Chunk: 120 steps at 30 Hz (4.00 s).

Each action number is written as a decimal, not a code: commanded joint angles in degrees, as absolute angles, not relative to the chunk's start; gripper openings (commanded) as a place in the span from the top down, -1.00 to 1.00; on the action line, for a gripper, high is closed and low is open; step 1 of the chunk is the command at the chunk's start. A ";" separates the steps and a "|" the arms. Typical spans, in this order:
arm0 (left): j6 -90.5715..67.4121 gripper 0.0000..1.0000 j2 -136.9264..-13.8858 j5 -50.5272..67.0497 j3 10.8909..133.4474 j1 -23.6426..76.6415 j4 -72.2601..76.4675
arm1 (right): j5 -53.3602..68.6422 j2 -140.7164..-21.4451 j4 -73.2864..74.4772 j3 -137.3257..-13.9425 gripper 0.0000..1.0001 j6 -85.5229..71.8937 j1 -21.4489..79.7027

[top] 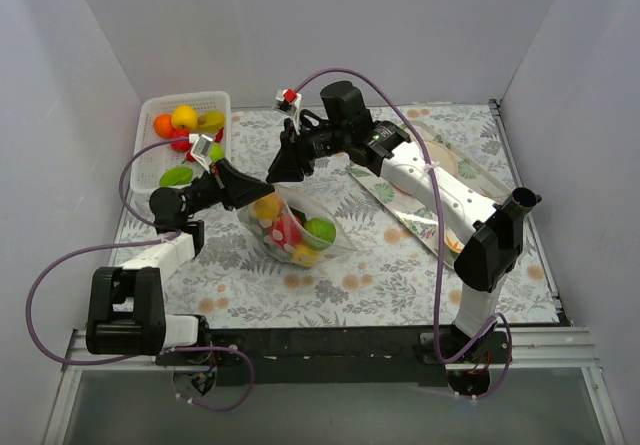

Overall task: Place the food in the zip-top bag and seal the zipper
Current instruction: Zip the zipper food storage bag at the center of the board.

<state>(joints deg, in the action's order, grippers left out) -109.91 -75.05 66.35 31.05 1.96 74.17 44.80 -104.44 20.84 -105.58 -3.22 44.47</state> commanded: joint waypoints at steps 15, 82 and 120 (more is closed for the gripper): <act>-109.34 1.00 -73.65 64.86 32.96 2.02 90.35 | 45.53 -105.64 19.34 -107.84 0.22 -3.96 44.91; -101.79 1.00 -73.74 60.21 31.73 1.41 78.94 | 38.76 -100.02 19.16 -101.34 0.97 -4.04 43.51; -85.43 1.00 -69.34 31.73 37.27 1.41 40.52 | 29.45 -82.97 20.74 -77.44 0.97 -8.17 44.65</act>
